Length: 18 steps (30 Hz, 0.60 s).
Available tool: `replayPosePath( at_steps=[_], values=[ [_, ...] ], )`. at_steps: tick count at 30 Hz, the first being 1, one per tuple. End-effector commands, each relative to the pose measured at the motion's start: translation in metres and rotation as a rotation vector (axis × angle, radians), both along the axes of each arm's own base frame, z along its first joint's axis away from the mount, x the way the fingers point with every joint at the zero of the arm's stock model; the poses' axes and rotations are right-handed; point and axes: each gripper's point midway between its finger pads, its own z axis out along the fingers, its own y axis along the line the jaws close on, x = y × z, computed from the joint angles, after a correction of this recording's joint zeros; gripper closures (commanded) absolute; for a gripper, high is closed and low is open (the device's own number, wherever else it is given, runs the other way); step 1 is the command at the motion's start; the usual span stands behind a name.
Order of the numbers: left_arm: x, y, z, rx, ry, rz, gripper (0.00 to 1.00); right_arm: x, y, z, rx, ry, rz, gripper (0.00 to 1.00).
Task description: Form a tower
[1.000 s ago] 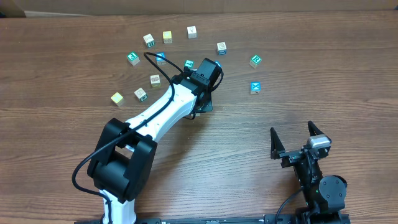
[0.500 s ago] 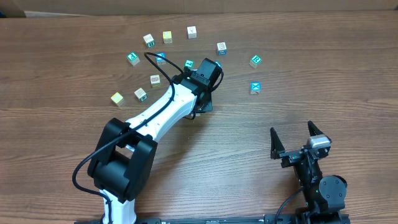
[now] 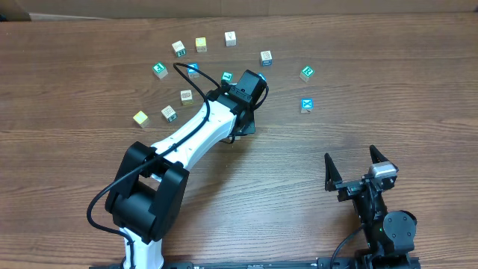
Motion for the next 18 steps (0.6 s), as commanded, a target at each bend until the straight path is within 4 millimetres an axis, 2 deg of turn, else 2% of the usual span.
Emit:
replayPosePath(
  at_steps=[1,18],
  values=[
    [-0.0028,0.0019,-0.0087,0.035,0.010,-0.022,0.78,-0.0001,0.0007,-0.0020,-0.001,-0.003,0.001,0.00],
    [-0.0029,0.0020,-0.0087,0.035,0.010,-0.023,0.69,0.0000,0.0007,-0.0020,-0.001,-0.003,0.001,0.00]
  ],
)
